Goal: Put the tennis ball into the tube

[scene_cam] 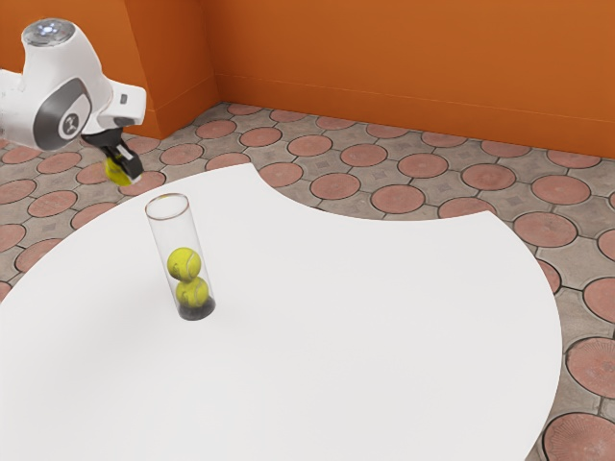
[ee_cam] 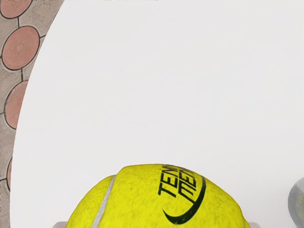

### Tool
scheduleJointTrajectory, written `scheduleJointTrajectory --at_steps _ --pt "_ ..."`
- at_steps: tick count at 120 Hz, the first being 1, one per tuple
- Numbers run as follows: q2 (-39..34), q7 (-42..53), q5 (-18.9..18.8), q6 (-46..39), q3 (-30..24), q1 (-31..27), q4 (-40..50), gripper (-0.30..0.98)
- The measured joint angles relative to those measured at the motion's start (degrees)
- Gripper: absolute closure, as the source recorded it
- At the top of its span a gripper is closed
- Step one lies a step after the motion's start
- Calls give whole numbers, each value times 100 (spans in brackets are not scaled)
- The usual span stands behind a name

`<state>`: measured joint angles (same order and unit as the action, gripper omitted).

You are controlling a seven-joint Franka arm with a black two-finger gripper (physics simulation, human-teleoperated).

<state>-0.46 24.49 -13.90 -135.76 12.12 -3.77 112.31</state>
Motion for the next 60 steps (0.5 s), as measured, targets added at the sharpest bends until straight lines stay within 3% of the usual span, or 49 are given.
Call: scheduleJointTrajectory --at_steps 24,60 --pt "363 -2 -96 -237 -68 31 -317 32" --pt "262 -167 -180 -111 -570 -20 -314 32"
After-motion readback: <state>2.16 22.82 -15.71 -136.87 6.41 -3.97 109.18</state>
